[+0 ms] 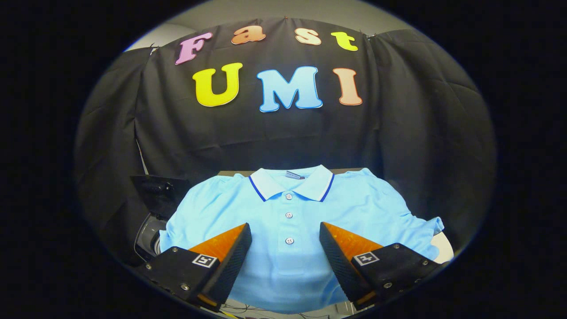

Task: Put the clothes into the washing machine and then close the washing machine lid.

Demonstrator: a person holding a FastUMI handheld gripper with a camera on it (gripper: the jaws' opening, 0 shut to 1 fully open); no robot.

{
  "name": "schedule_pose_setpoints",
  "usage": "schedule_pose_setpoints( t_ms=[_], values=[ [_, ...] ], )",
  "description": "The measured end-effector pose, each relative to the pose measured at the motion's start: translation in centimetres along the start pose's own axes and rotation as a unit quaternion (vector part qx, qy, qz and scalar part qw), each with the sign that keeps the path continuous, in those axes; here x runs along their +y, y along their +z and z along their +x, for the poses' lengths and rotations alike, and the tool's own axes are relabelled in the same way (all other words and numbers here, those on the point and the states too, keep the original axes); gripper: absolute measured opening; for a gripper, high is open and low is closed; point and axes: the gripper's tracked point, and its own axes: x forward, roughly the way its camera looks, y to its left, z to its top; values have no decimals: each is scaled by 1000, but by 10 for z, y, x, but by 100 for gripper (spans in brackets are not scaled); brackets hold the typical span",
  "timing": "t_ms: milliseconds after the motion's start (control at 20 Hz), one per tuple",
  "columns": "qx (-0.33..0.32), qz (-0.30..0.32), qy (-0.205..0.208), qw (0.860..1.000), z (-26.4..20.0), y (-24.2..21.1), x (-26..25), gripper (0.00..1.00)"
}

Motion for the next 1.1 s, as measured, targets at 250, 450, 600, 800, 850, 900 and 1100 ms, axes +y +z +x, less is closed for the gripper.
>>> schedule_pose_setpoints(
  t_ms=[250,450,600,800,850,900,1100],
  values=[
    [24,4,7,1000,12,-8,0,96],
    [47,2,12,999,17,-15,0,96],
    [51,-15,13,998,17,-14,0,96],
    [39,-15,11,999,15,-14,-4,95],
    [44,-17,8,999,19,-15,-7,89],
    [51,-20,6,998,20,-15,-8,84],
    [66,7,20,998,18,-13,-10,32]
  ],
)
